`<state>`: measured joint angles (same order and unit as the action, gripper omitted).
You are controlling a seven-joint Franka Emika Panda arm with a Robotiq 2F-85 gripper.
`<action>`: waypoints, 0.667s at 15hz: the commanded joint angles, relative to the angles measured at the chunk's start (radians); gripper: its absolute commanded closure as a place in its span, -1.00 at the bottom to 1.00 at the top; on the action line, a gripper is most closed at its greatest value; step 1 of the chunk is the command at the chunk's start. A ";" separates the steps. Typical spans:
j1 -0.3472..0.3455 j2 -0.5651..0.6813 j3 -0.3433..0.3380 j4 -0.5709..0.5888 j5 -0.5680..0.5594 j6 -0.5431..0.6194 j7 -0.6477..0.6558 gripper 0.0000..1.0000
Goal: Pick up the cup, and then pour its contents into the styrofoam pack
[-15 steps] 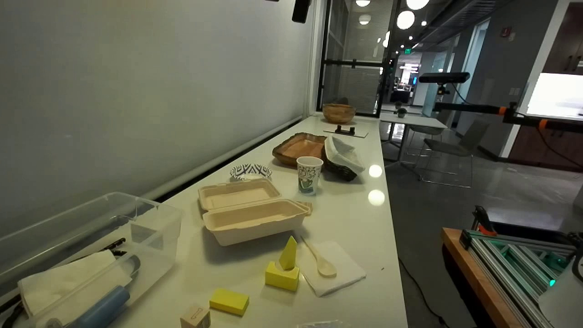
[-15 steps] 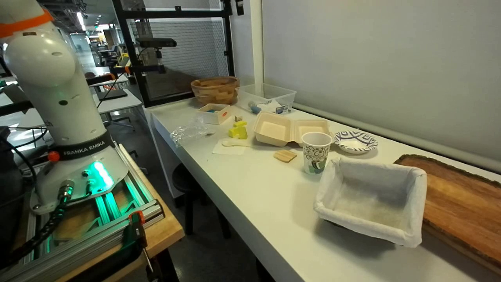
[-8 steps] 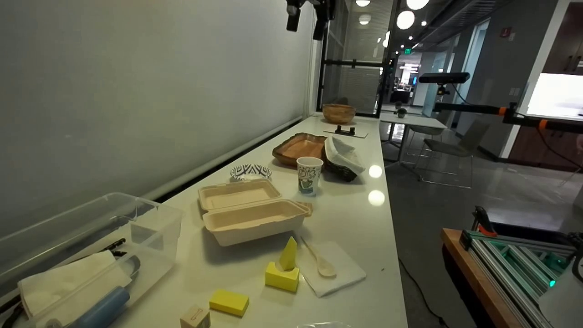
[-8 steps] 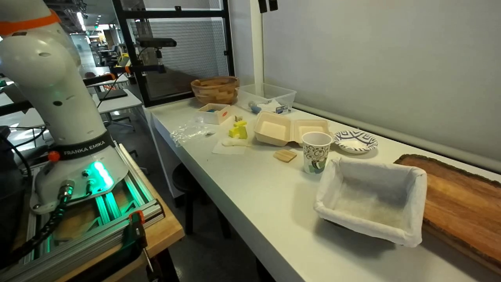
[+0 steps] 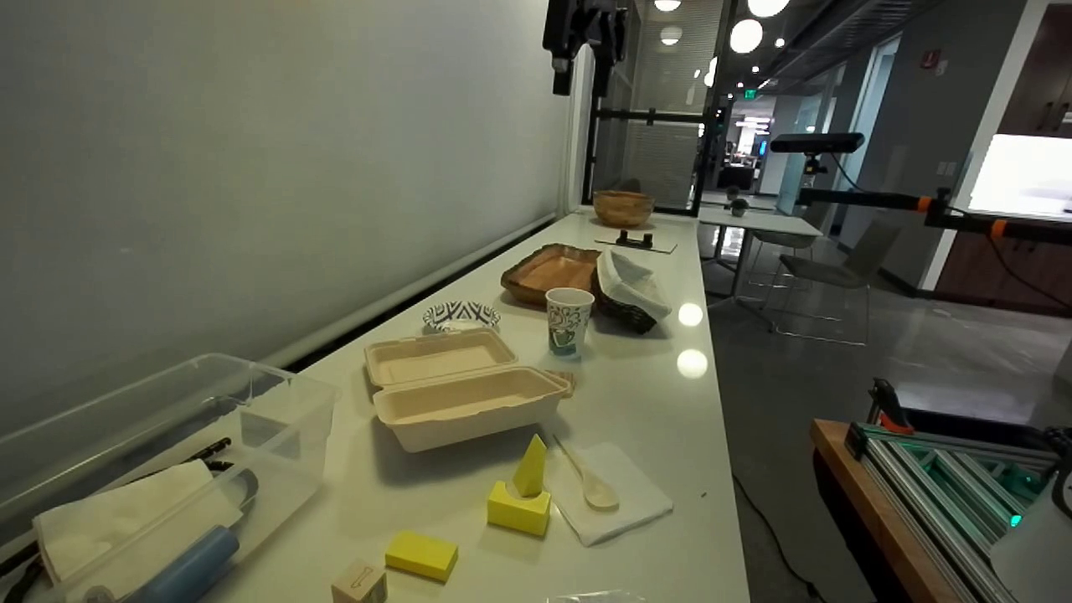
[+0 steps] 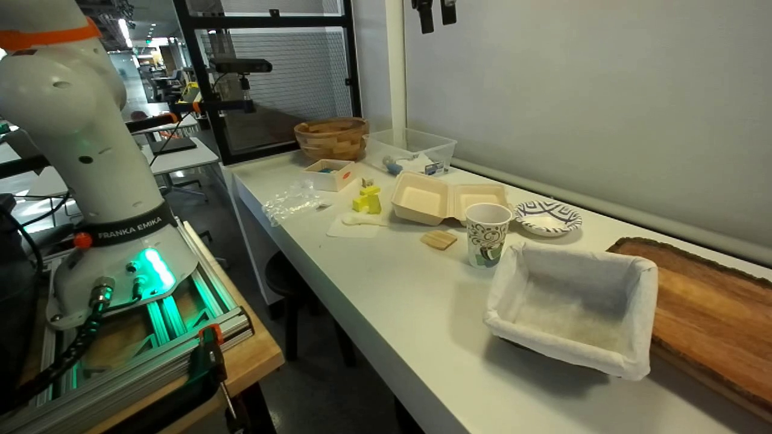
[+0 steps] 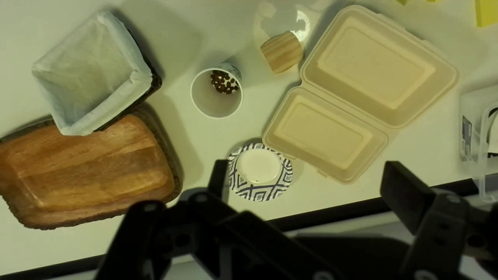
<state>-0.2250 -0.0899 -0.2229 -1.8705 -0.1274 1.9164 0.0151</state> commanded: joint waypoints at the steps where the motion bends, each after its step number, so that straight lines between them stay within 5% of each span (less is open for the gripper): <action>1: 0.001 0.009 0.002 -0.018 0.017 0.088 0.067 -1.00; 10: -0.084 0.223 -0.097 0.001 0.136 0.309 0.365 -1.00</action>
<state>-0.2857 0.0729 -0.2971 -1.8729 -0.0253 2.1704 0.2912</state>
